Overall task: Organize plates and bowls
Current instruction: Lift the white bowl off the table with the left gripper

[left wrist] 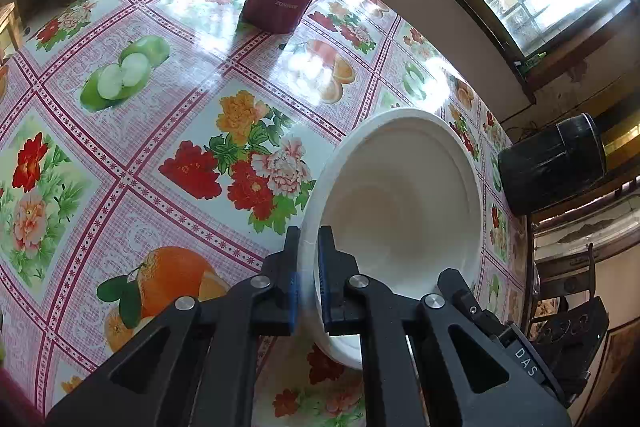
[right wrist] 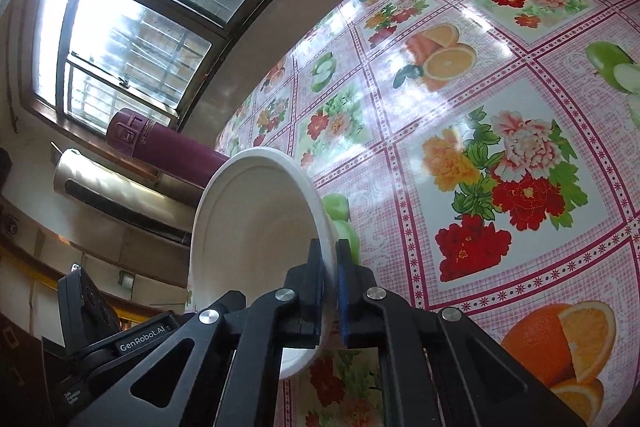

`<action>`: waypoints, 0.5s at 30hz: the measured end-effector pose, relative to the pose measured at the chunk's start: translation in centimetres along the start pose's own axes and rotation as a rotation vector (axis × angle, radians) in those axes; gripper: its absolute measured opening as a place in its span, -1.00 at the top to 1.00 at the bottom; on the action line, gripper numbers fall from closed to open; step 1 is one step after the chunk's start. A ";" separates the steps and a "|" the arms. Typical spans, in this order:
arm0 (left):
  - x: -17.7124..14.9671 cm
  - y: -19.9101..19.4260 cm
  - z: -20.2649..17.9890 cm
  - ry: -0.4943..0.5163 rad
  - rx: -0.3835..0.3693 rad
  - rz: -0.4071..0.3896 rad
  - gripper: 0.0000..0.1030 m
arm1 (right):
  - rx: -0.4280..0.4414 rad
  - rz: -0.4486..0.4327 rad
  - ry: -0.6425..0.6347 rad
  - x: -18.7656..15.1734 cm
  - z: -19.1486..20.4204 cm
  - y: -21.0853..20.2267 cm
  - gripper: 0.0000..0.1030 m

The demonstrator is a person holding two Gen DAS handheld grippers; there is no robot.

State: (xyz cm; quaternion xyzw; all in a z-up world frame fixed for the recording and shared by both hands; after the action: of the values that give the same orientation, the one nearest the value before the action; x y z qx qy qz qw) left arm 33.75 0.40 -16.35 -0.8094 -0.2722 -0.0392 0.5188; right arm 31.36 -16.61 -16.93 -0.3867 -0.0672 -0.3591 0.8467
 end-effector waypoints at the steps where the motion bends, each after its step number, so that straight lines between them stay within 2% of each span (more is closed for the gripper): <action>1: -0.1 0.0 -0.1 0.005 0.003 0.002 0.89 | 0.004 0.002 0.005 0.0 -0.2 -0.2 0.90; 7: -1.4 0.1 -1.3 0.067 0.033 0.000 0.89 | 0.005 0.008 0.043 -0.1 -1.6 -1.6 0.90; 15: -5.3 -0.7 -3.0 0.223 0.087 -0.014 0.86 | 0.003 0.031 0.103 -0.8 -3.6 -4.4 0.87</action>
State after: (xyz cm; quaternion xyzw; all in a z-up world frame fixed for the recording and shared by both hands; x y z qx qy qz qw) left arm 29.60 -4.10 -16.27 -0.7749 -0.2197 -0.1207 0.5802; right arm 27.26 -20.66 -17.08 -0.3675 -0.0179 -0.3651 0.8552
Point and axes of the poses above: each gripper's, at about its wrist camera, not at the fingertips, and y roughly the way its jaws point, z to its left, x to its top, the point moved 9 cm from there along y, roughly the way its jaws point
